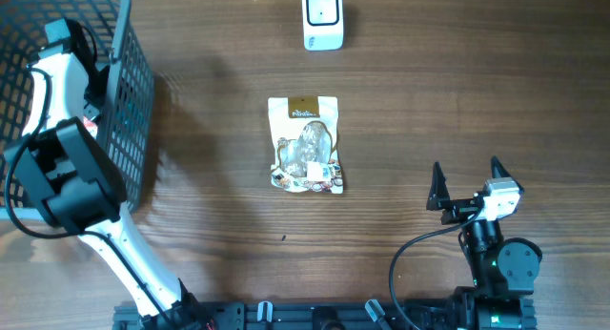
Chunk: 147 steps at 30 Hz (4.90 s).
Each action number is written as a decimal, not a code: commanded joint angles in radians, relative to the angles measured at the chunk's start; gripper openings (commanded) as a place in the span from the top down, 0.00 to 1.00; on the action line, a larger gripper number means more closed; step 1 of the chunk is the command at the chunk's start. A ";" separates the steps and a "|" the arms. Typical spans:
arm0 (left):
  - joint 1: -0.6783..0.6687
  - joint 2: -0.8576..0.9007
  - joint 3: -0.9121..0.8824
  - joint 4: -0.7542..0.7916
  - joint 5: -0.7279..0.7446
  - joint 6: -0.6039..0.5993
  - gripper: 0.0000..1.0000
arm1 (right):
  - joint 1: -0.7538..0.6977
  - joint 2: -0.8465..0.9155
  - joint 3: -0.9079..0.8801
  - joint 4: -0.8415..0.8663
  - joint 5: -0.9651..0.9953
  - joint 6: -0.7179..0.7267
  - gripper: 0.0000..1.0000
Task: Scan the item barcode
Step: 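Return the left gripper to the basket and grasp the Listerine bottle, then carry the Listerine bottle to the scanner and place it beside the bag, then reach the left gripper into the basket and grasp the red-black packet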
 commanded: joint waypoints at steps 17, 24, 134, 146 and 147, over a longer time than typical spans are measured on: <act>-0.021 -0.726 0.005 0.058 0.062 -0.003 0.45 | 0.004 -0.003 -0.001 0.004 0.006 -0.010 0.00; -0.200 -0.872 0.005 0.055 0.298 -0.039 0.44 | 0.004 -0.003 -0.001 0.004 0.006 -0.010 0.00; 0.212 -0.467 -0.570 0.039 -0.090 -0.712 0.00 | 0.004 -0.003 -0.001 0.004 0.006 -0.010 0.00; 0.245 -0.463 -0.679 0.183 -0.002 -0.711 0.09 | 0.004 -0.003 -0.001 0.004 0.006 -0.010 0.00; 0.245 -0.462 -0.700 0.204 -0.003 -0.711 0.09 | 0.004 -0.003 -0.001 0.004 0.006 -0.010 0.00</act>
